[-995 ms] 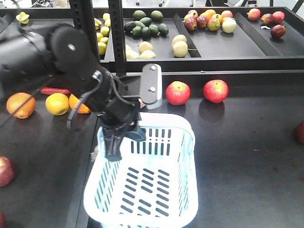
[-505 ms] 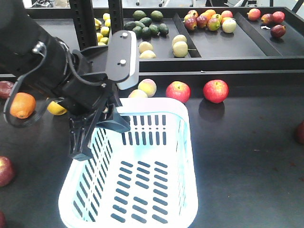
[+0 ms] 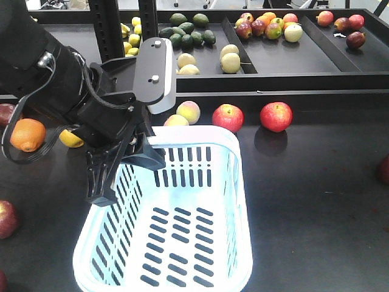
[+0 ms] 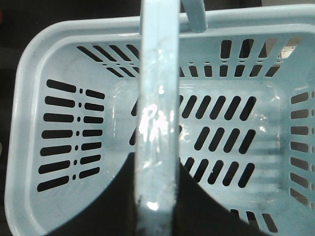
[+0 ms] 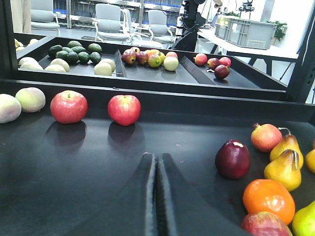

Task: Pick three apples into basket with both arms
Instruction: 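Close the left gripper on the handle and lift the basket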

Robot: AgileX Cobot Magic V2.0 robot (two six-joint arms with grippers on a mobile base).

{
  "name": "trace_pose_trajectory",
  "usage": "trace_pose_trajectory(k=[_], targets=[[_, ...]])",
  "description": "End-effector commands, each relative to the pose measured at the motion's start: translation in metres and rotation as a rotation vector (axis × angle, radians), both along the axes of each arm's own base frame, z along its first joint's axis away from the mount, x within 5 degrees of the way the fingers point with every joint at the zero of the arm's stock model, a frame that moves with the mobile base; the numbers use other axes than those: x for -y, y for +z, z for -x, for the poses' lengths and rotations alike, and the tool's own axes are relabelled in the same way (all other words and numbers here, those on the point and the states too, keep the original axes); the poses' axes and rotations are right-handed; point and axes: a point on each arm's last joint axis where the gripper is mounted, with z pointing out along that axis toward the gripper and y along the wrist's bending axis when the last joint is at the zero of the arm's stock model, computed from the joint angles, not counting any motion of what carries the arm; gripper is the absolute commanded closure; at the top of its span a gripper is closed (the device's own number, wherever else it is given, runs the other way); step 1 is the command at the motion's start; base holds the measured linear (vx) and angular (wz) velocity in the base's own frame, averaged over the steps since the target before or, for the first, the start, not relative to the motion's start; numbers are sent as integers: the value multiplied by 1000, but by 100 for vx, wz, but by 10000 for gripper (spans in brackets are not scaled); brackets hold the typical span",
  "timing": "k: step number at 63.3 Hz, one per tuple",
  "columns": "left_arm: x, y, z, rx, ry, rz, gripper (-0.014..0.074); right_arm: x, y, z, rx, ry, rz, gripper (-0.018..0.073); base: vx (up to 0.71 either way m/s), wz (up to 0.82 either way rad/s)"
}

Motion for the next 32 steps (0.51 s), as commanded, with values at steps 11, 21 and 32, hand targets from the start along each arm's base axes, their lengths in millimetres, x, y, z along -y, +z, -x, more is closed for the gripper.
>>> trace_pose_trajectory(k=[11,21,32], targets=[[-2,24,11,55,5,89,604,0,4,1,82,0,13,568,0,0],[-2,24,11,55,5,89,604,0,4,1,82,0,13,568,0,0],[-2,24,11,55,5,89,604,0,4,1,81,0,13,568,0,0]])
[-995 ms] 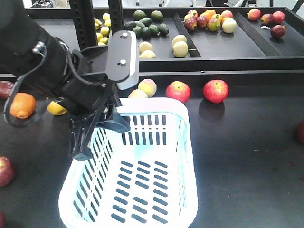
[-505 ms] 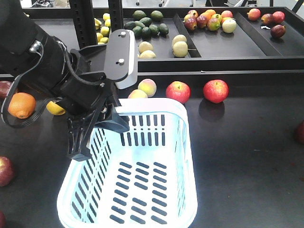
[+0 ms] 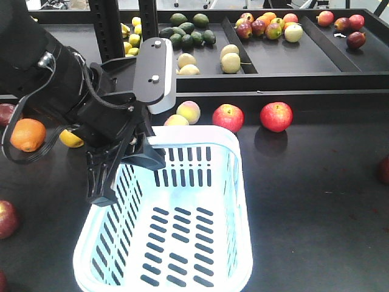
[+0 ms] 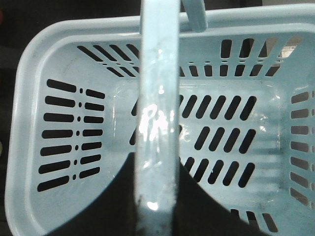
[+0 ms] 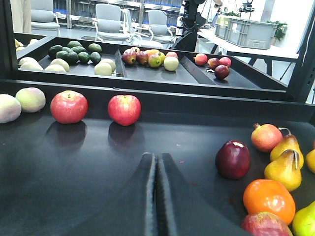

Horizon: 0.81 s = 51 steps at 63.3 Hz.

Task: Pick three apples into basket with both arms
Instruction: 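Close the left gripper on the handle and lift the basket, then hold the basket in the left gripper while turning the base away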

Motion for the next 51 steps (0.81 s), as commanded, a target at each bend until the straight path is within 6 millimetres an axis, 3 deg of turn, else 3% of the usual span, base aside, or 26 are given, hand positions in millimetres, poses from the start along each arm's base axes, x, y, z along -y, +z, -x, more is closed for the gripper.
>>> trace_pose_trajectory(k=[1,51], targets=[[-2,23,10,54,5,89,603,0,4,1,81,0,13,568,0,0],[-2,23,10,54,5,88,603,0,4,1,81,0,13,568,-2,8]])
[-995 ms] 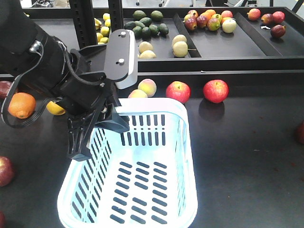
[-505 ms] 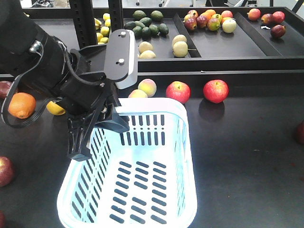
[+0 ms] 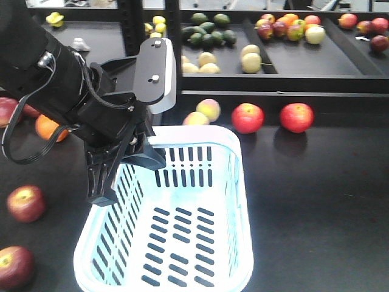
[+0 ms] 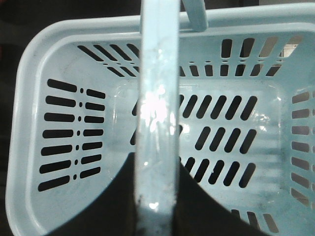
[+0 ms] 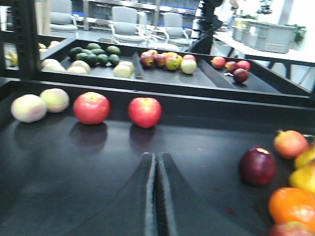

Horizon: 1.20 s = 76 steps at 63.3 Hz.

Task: Pick three apples into basket with both arms
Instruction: 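Hold the basket in the left gripper while turning the base away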

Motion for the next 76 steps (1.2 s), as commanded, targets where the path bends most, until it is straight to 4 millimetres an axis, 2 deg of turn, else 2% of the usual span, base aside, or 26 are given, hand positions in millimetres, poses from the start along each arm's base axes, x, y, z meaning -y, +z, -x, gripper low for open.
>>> trace_pose_trajectory(k=[1,35,76], targets=[[-2,23,10,54,5,89,603,0,4,1,81,0,13,568,-7,28],[-2,23,10,54,5,89,603,0,4,1,81,0,13,568,-9,36],[-2,23,10,54,5,89,603,0,4,1,81,0,13,568,-13,52]])
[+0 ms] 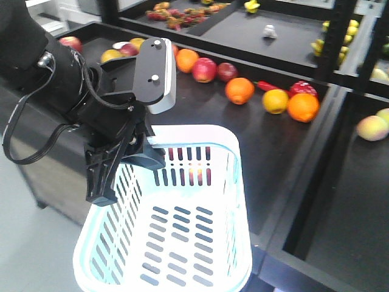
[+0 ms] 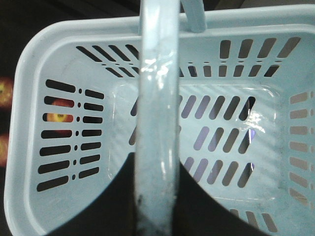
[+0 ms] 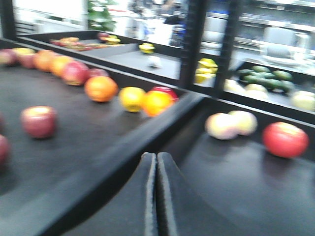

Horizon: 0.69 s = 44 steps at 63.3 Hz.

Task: Pick three apples into basket with both arms
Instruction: 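Hold the basket in the left gripper while turning the base away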

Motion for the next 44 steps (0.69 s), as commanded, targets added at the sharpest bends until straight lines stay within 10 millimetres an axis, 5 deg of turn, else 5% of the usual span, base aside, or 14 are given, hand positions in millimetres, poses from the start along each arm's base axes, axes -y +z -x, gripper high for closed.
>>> trace_pose_trajectory(k=[1,44], targets=[[-2,23,10,53,5,90,603,0,4,1,81,0,13,568,-14,54],[-2,23,10,53,5,90,603,0,4,1,81,0,13,568,-12,46]])
